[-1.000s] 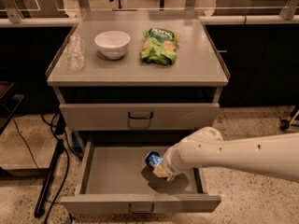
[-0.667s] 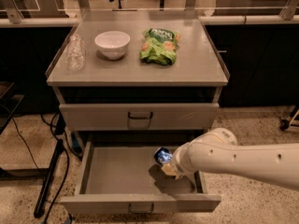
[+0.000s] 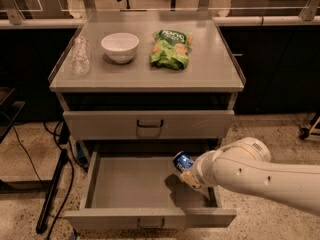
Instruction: Pick pepsi can from middle drawer and place on counter
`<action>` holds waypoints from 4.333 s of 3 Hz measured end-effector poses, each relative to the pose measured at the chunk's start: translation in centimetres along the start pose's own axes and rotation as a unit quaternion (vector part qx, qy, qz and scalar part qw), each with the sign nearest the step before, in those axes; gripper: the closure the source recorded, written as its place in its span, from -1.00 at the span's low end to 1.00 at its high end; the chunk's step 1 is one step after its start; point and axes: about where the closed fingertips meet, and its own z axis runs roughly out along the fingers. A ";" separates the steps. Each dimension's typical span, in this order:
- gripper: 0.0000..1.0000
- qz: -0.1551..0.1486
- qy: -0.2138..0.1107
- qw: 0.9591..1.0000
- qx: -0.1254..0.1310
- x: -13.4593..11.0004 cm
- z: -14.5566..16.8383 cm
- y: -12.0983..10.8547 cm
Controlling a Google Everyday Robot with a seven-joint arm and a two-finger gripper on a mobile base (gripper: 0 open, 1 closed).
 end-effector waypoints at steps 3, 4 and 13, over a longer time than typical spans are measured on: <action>1.00 0.023 -0.048 0.996 0.074 -2.4 -6.7 -5.1; 1.00 0.021 -0.052 0.995 0.079 -2.8 -7.2 -5.4; 1.00 0.037 -0.190 0.946 0.259 -12.4 -22.4 -16.9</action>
Offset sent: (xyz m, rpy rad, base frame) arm 0.0222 -0.0416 0.0768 0.0044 -0.1504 -0.1126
